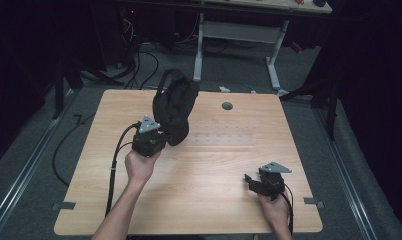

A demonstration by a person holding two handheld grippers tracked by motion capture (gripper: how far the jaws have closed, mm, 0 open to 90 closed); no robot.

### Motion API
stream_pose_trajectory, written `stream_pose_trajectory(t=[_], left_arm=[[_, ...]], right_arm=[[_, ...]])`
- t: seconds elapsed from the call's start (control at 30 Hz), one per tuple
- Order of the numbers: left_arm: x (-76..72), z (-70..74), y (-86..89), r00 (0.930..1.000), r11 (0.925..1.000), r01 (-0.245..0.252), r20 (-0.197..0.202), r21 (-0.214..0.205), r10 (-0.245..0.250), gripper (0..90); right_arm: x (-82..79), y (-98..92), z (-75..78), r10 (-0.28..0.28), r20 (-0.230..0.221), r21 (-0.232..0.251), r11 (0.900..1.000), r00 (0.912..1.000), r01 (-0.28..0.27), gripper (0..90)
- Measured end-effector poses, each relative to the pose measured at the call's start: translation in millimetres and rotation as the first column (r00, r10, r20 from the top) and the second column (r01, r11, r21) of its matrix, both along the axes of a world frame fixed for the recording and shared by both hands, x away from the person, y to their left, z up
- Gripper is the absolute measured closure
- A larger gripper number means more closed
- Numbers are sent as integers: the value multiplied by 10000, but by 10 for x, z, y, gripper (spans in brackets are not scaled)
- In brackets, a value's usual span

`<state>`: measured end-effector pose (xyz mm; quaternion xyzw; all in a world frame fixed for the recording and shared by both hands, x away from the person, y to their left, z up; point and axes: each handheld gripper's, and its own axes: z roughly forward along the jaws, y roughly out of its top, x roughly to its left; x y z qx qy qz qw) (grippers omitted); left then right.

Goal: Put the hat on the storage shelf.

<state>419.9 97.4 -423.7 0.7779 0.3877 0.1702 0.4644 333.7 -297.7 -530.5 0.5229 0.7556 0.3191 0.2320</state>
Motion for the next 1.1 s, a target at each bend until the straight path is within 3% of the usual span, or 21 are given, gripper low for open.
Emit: stream_pose_trajectory(t=[0.37,0.67,0.87,1.1], left_arm=[[1,-49,-37,9999,9999,-81,-68,140,82,863],[54,-201,-15,9987,9996,23,-509,-266,-36,859],[54,-233,-21,9983,9996,94,-569,-255,-108,851],[46,-250,4,9977,9991,111,-671,-403,-138,754]], right_arm=[[0,0,0,-5,-1,-1,10000,10000,5,364],[0,1,-1,-8,10,6,10000,10000,8,363],[0,1,-1,-11,9,5,10000,10000,11,363],[0,1,-1,-10,9,8,10000,10000,10,363]])
